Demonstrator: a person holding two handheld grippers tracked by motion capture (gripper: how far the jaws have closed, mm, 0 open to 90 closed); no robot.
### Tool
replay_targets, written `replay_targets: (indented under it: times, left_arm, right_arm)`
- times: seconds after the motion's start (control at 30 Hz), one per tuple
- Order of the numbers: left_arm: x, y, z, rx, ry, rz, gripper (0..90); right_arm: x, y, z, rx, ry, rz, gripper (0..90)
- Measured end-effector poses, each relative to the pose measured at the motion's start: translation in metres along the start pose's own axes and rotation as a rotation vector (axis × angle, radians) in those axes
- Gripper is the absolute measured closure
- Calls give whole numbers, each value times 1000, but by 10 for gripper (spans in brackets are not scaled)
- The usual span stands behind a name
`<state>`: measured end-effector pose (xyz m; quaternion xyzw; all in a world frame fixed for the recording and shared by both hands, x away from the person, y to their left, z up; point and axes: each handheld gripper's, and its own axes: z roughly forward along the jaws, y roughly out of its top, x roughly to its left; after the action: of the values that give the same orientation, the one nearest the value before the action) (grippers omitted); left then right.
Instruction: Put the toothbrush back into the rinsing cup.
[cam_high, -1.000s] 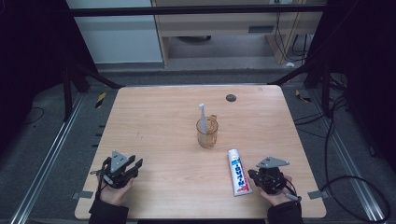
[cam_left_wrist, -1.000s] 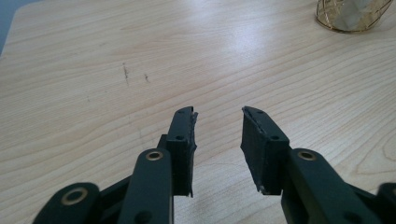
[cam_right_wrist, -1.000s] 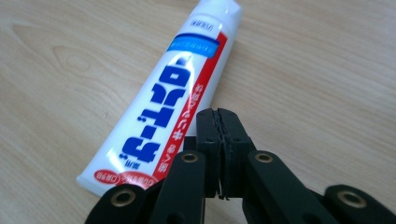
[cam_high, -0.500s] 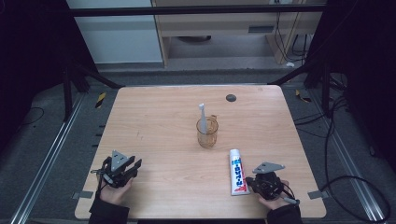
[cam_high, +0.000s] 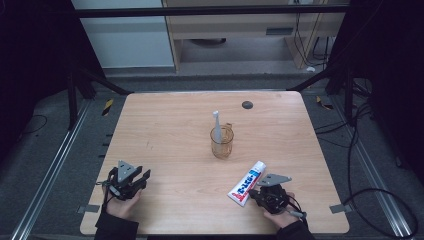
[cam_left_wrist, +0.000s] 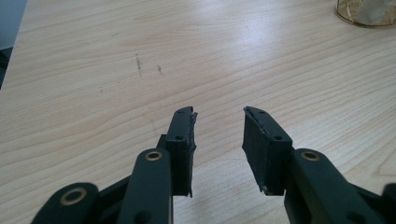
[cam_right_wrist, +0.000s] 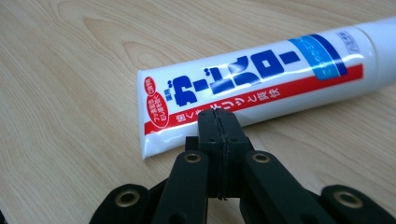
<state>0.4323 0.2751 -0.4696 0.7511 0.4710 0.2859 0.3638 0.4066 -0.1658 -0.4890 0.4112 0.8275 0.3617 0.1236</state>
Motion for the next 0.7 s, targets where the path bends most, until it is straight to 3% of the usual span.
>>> replay_targets:
  times: [0.27,0.43,0.57,0.7]
  left_arm:
    - [2,0,0,2,9,-12,625]
    - [3,0,0,-1,11,-20,623]
    - [3,0,0,-3,11,-19,619]
    - [2,0,1,-3,11,-16,617]
  right_arm:
    - [5,9,12,-11,13,-6,899]
    - [4,13,10,-28,27,-13,897]
    - [-5,20,-1,-87,4,9,895]
    - [-19,27,-7,-133,-52,28,896]
